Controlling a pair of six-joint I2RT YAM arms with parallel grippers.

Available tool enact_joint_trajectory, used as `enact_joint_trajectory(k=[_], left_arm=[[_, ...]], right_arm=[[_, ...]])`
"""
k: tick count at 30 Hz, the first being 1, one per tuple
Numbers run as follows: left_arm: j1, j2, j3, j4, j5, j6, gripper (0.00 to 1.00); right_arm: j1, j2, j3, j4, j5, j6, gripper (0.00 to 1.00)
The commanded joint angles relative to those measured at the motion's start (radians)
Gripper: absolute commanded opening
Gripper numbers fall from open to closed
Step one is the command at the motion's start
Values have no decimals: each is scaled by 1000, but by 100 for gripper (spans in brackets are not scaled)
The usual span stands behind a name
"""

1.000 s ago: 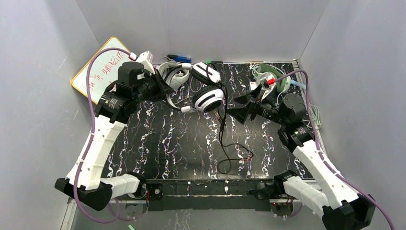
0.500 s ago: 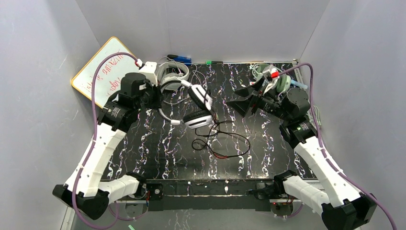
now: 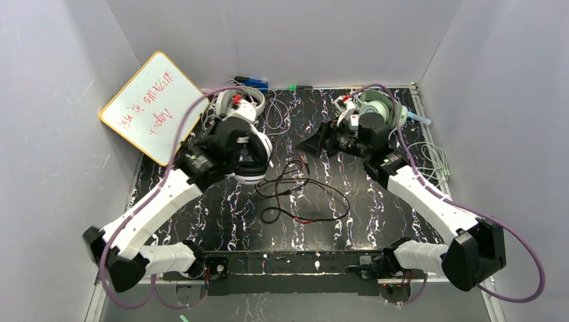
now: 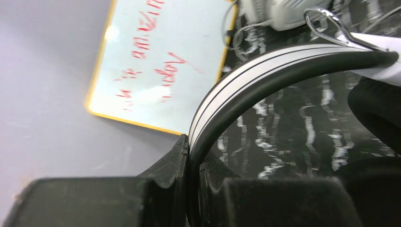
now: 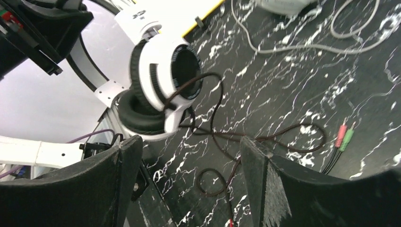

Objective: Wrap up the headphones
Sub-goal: Wrap the headphones cable around the headphones.

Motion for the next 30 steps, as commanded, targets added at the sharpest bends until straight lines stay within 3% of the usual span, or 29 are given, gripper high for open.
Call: enact_joint_trajectory(k=[1,11,20,30], left_arm=[[-86,91,-5,147,-511,167,0],[-89,38,40,171,-341,41,0],[-89,39,54,108,-248,-95,0],[-89,29,70,54,-124,-217,0]], right_arm=[[37,37,22,20,54,42,83],[56,79,-38,95,37,83,84],[138,159,32,128,74,113,85],[193,210,72,191,162,255,85]])
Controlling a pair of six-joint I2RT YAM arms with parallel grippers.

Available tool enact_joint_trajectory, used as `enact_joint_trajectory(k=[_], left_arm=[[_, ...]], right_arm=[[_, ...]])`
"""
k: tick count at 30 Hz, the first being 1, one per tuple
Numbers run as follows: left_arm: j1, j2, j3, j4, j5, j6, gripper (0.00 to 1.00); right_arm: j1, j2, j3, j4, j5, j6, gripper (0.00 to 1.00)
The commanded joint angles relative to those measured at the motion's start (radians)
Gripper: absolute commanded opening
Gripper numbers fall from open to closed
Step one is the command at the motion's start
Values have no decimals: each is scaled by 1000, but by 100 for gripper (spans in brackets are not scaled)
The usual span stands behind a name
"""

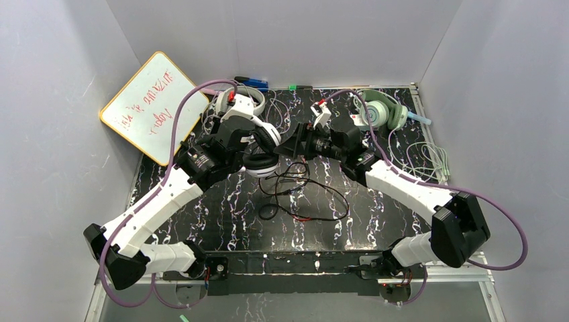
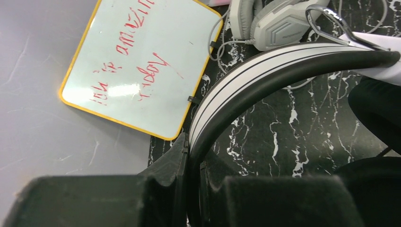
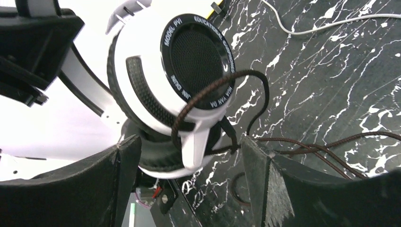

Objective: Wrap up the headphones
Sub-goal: Wrap the headphones cable around the headphones.

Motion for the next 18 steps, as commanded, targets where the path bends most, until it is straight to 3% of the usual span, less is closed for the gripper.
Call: enact_joint_trajectory(k=[1,6,12,18], left_arm=[[-3,-35,47,18,28,-93,0],[-3,-49,39,19,41,-96,0],[-3,-65,23,27,62,-97,0],[-3,-64,35,21,75,-107,0]], right_arm=[[25,8,45,87,72,85,83],[83,15,83,31,250,83,80],[92,30,94,25,302,123,77],[91,18,73,29,338,145,58]])
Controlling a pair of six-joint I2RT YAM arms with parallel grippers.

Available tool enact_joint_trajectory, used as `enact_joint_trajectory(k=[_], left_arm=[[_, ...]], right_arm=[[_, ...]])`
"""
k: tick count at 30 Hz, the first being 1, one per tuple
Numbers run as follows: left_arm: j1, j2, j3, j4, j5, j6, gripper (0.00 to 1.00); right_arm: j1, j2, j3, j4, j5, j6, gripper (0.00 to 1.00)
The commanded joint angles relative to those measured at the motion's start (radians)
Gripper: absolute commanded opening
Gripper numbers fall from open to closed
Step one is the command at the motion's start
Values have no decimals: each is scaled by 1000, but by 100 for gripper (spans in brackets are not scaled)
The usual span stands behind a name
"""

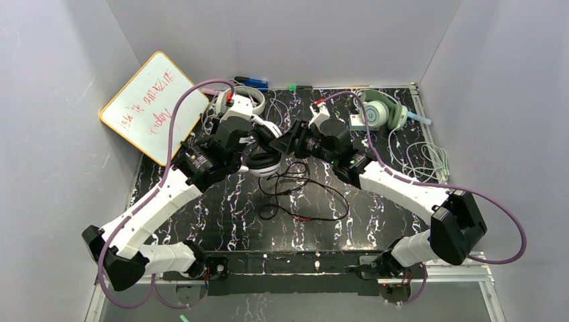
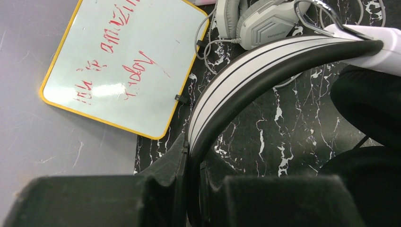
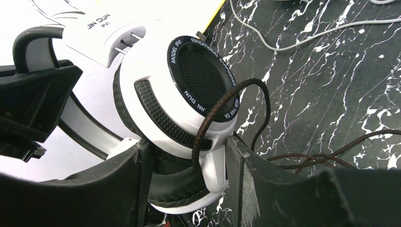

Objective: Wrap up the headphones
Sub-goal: Wrap the headphones cable around the headphones.

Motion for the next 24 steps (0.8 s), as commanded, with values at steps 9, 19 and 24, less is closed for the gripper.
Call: enact_joint_trajectory(k=[9,19,24], left_arm=[[-4,-61,27,30,2,-46,0],[-4,-59,19,25,4,-75,0],[-4,-61,16,25,4,-75,0]], right_arm=[[-1,-78,-20,28,139,11,50],[-1,-127,-69,88,65,-26,85],[-1,-171,-100,89,148,-19,81]])
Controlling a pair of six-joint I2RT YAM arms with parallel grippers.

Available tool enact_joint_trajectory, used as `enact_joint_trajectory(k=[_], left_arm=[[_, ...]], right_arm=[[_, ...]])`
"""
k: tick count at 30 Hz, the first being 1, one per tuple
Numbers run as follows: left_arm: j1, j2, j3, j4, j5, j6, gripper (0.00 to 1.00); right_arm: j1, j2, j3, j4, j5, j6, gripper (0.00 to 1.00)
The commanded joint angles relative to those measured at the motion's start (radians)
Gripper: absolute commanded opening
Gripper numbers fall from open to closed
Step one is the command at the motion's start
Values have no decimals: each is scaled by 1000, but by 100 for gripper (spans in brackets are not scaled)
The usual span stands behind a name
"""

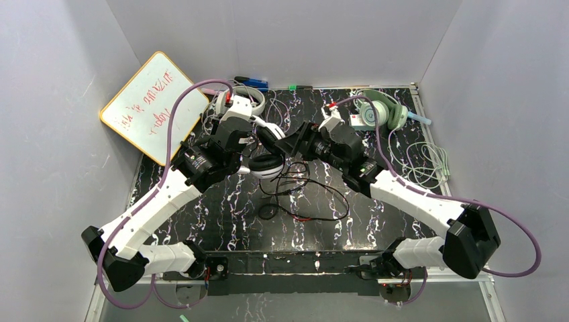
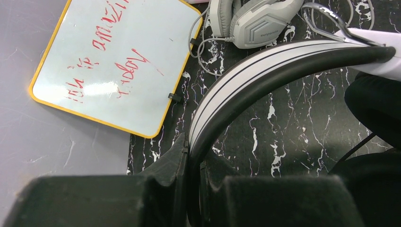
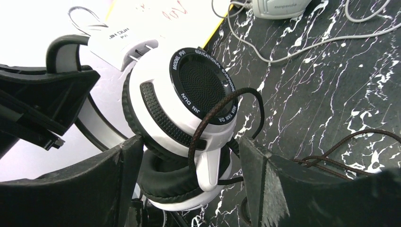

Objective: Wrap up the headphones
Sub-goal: Wrap the headphones cable around the headphones.

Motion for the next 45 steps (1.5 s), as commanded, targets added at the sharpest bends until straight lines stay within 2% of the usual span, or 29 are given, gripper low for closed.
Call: enact_joint_trajectory(k=[1,3,5,6,12,15,21,29,32,36,39,43,45], left_arm=[[-3,-56,14,34,-17,-43,0],[-3,-56,13,35,-17,-42,0],[-3,-56,16,35,-16,-44,0],[-3,-56,18,34,-17,-45,0],[-3,-56,21,34,-11,-47,0],[-4,-55,24,34,-12,-47,0],[-3,-51,30,35,-5,-57,0],[-3,-51,25,36,2,-69,0],[-3,-58,24,38,3,-75,0],[-3,-69,18,40,-8,-73,0],[-3,-72,13,35,-35,-66,0],[-3,-79,9,29,-90,-65,0],[-3,-81,8,26,-135,-66,0]], right_arm=[[-7,-70,-30,70,97,-8,80],[-7,-86,-43,85,116,-7,77],[-7,-91,-46,90,122,-6,59],[-7,-88,-42,86,123,-5,56],[-8,-53,-19,74,82,1,55],[-8,-43,-18,78,44,2,51],[-7,-36,-39,91,7,32,29],[-8,-38,-57,116,-43,95,16],[-14,-41,-63,82,-17,122,1],[-40,-59,-78,42,-3,154,1],[-52,-92,-70,-53,118,149,1],[-84,-159,-36,-341,421,201,1],[-96,-216,-46,-429,530,216,1]])
